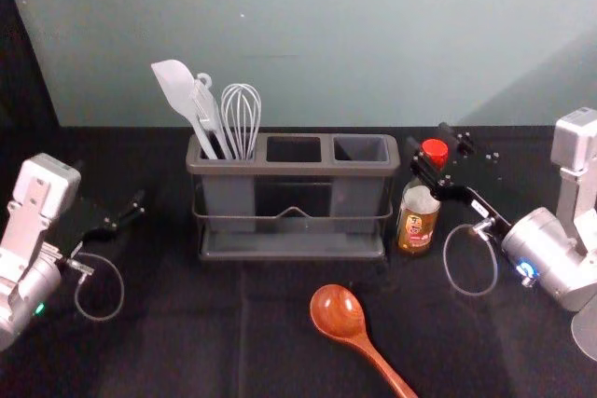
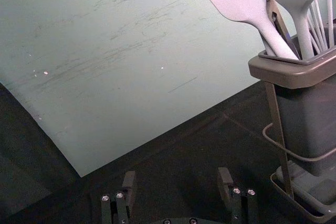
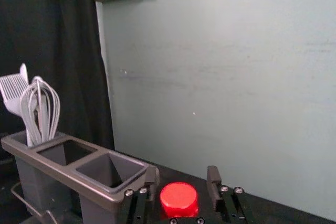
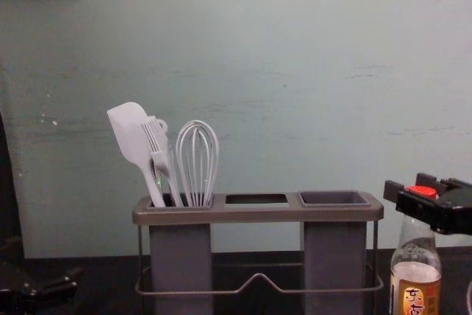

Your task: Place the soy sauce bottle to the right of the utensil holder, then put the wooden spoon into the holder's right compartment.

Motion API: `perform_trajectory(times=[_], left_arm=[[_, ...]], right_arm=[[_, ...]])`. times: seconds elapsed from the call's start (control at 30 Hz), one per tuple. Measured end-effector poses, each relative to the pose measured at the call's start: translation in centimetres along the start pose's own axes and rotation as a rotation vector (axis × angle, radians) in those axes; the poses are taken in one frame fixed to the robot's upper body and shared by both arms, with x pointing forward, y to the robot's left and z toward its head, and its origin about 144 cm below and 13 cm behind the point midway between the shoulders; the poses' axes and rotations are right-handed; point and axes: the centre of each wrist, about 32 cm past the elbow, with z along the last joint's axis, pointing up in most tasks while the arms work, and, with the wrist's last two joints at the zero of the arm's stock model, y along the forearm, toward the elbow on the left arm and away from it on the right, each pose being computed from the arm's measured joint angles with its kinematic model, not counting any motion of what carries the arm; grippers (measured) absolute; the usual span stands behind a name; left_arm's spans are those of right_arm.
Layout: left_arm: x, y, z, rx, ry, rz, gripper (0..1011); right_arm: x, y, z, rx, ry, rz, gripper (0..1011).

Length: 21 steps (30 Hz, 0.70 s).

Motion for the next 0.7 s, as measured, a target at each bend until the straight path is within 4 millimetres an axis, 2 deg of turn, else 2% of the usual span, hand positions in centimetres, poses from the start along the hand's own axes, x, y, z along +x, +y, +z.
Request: perform_trajectory(times=[0.23, 0.27, 0.37, 0.5, 0.7], left_arm=[[0.0, 0.0, 0.0, 0.0, 0.0, 0.0, 1012], [0.0, 0.0, 0.0, 0.0, 0.0, 0.0, 1011], [0.0, 0.0, 0.0, 0.0, 0.0, 0.0, 1011], [0.0, 0.0, 0.0, 0.0, 0.0, 0.0, 1011], [0.0, 0.0, 0.0, 0.0, 0.0, 0.0, 1011]], right_arm=[[-0.1, -0.9, 1.6, 0.048, -0.017, 0.002, 814], [-0.1, -1.0, 1.9, 0.054, -0.021, 0.003, 814], [-0.6, -1.6, 2.8, 0.076, -0.038, 0.009, 919], [-1.7, -2.5, 3.6, 0.103, -0.042, 0.04, 1002], [-3.8, -3.5, 3.9, 0.119, -0.042, 0.102, 1002]])
